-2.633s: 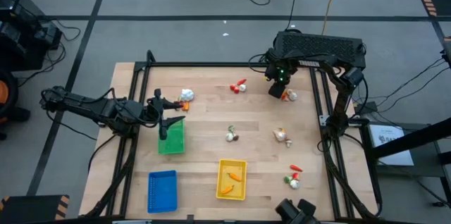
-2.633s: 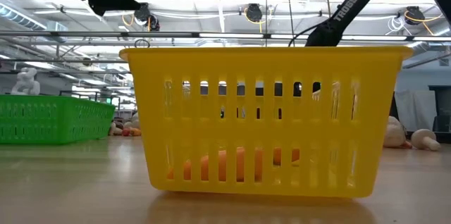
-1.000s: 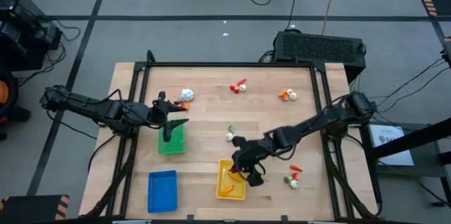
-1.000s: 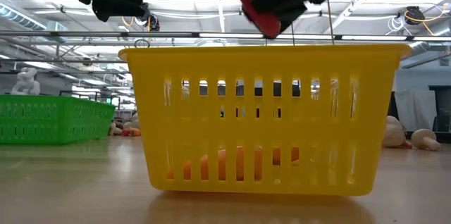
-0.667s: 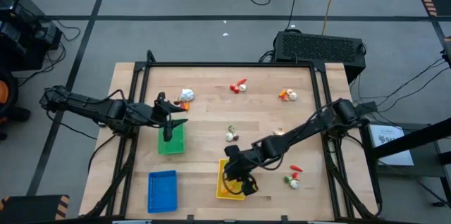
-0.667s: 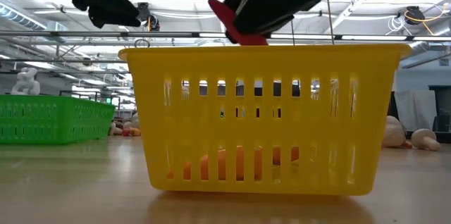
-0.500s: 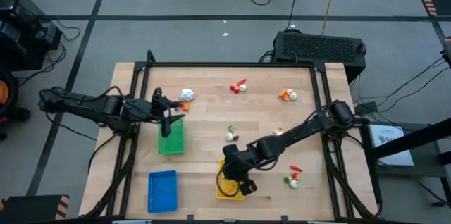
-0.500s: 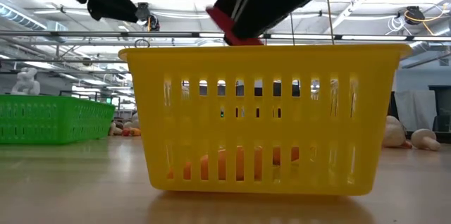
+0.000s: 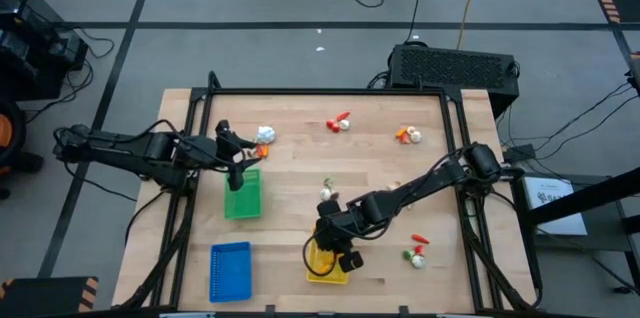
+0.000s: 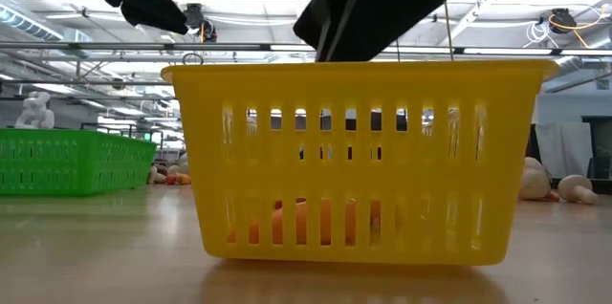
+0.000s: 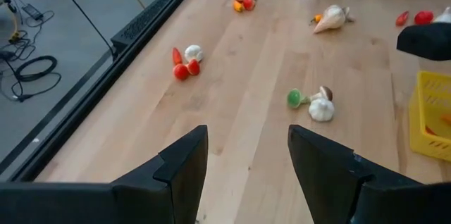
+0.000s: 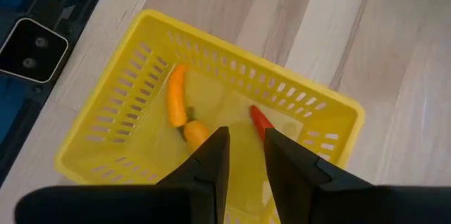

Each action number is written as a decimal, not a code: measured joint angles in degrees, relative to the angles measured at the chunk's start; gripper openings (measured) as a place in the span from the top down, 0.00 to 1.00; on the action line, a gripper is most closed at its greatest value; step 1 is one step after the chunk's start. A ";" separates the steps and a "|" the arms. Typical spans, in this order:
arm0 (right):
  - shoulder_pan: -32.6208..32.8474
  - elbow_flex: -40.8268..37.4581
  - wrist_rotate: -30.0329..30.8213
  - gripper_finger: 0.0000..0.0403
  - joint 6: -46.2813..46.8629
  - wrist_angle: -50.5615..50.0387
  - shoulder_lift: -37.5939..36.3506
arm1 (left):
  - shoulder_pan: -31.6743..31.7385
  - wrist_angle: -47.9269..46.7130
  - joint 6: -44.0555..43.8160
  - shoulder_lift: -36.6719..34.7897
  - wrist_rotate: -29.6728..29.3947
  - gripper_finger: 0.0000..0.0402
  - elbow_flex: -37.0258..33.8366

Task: Sort produce into baskets
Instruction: Put the yellow chili pepper into the yellow basket

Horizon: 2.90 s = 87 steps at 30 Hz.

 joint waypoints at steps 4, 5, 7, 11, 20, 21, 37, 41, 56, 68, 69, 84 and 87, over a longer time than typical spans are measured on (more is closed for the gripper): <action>-0.28 0.00 0.41 0.77 -0.80 0.22 -0.61 | 0.00 -0.06 -0.02 0.28 0.01 0.49 0.00; -0.52 0.00 0.39 0.77 -0.61 0.49 -0.98 | 0.00 -0.09 -0.07 0.29 0.03 0.49 0.00; -1.56 0.00 0.10 0.77 0.68 0.90 -1.92 | 0.00 -0.15 -0.47 0.40 0.06 0.49 0.00; -4.85 0.02 -0.12 0.77 1.04 -0.39 -3.26 | -0.07 -1.31 -1.92 0.50 3.06 0.49 0.00; -17.29 0.02 -1.12 0.74 -0.68 6.13 -2.68 | -0.07 -5.65 -1.95 0.50 3.45 0.49 0.00; -18.81 0.02 -1.12 0.72 -0.38 8.60 -1.98 | -0.07 -6.22 -1.95 0.50 3.45 0.49 0.00; -31.71 29.09 -0.47 0.43 17.19 9.35 21.37 | 0.00 -8.43 -1.93 0.50 1.65 0.49 0.00; -31.09 36.74 2.26 0.43 19.07 6.70 27.31 | 0.00 -10.03 -1.58 0.45 -0.04 0.49 0.00; -30.21 42.14 12.66 0.50 23.94 9.44 33.73 | 0.02 -12.67 -1.75 0.43 -2.61 0.49 -0.02; -28.95 42.12 13.85 0.53 25.21 8.61 35.95 | -0.01 -12.36 -1.80 0.43 -2.94 0.49 -0.07; -28.77 42.12 14.28 0.53 25.21 9.12 35.95 | 0.00 -12.24 -1.82 0.43 -2.93 0.49 -0.07; -28.37 42.36 16.20 0.54 26.72 14.25 41.48 | -0.04 -12.40 -1.95 0.46 -2.78 0.49 -0.07; -28.33 42.39 17.24 0.54 25.76 12.91 41.53 | -0.02 -12.40 -1.93 0.46 -2.67 0.49 -0.07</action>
